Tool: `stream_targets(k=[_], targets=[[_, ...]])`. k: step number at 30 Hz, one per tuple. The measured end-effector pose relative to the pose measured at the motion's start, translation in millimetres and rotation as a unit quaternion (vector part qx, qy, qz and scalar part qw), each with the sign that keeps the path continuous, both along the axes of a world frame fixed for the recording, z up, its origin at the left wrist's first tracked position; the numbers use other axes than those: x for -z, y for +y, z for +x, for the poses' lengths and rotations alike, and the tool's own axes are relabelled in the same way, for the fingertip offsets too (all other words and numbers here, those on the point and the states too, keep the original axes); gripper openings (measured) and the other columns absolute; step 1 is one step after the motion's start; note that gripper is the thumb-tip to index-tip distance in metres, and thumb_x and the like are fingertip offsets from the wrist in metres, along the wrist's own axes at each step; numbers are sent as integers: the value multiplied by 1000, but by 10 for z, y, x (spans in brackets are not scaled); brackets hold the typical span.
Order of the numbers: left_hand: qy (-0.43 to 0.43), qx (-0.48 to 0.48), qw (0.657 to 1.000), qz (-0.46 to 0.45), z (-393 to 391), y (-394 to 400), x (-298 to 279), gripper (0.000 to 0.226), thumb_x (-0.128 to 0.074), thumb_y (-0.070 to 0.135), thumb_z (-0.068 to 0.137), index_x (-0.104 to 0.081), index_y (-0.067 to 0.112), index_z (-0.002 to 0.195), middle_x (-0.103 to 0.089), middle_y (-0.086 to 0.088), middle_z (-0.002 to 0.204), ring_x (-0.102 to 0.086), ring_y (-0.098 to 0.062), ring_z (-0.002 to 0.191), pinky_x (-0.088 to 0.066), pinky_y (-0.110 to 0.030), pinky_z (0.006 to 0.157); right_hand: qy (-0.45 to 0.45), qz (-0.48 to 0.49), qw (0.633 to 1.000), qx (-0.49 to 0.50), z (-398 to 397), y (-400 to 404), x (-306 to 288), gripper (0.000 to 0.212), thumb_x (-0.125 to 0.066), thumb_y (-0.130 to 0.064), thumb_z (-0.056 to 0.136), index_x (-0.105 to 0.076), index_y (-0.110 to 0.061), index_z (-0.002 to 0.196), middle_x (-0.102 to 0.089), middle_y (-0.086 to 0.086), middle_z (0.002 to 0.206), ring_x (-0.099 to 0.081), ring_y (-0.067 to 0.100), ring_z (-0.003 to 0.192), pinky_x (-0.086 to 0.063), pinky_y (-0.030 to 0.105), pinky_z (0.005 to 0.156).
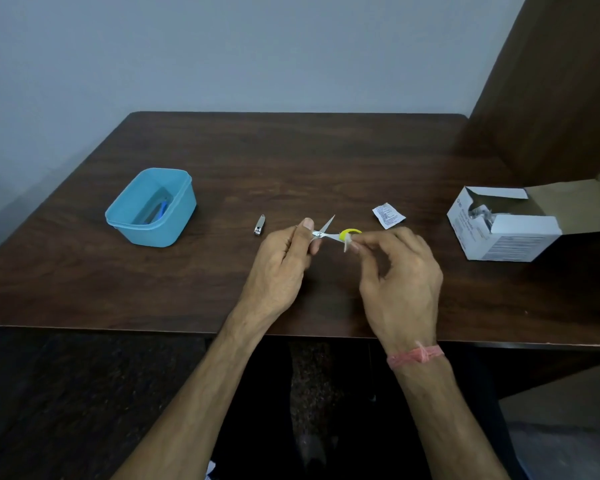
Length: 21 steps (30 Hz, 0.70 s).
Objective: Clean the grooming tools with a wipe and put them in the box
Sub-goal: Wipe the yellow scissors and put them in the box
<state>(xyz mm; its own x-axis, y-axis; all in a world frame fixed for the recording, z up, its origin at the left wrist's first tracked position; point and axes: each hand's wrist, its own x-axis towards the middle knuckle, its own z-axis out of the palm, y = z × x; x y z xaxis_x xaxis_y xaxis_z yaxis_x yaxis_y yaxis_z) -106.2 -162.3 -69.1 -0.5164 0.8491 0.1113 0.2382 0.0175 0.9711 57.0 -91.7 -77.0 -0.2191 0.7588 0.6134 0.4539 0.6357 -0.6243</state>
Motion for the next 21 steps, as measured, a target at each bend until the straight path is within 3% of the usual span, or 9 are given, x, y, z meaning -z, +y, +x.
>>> stream_targets(k=[10,16,21], targets=[[-9,-9,1000,1,11,-10,-30,56,-43,46,120,-56,15,75,-29,10,58,-23,-9,49,-23,-23,45,-37,-24,998,-45,83,88,-94,6,-82,-20,100,-84,-26,101,-71,-11,101,-68,13,77,-61,45,72],[-7,-8,1000,-4,-21,-18,-35,55,-43,47,120,-58,17,77,-31,15,55,-25,-6,48,-24,-20,46,-62,-2,997,-36,-52,-29,-149,5,-80,-22,100,-83,-25,102,-71,-11,102,-68,14,76,-58,38,68],[-14,5,1000,-3,0,-32,-58,55,-43,48,120,-56,23,73,-28,12,58,-22,-7,49,-23,-22,45,-58,-8,998,-8,76,-4,-119,5,-80,-25,101,-83,-28,102,-70,-10,102,-66,16,73,-58,42,65]])
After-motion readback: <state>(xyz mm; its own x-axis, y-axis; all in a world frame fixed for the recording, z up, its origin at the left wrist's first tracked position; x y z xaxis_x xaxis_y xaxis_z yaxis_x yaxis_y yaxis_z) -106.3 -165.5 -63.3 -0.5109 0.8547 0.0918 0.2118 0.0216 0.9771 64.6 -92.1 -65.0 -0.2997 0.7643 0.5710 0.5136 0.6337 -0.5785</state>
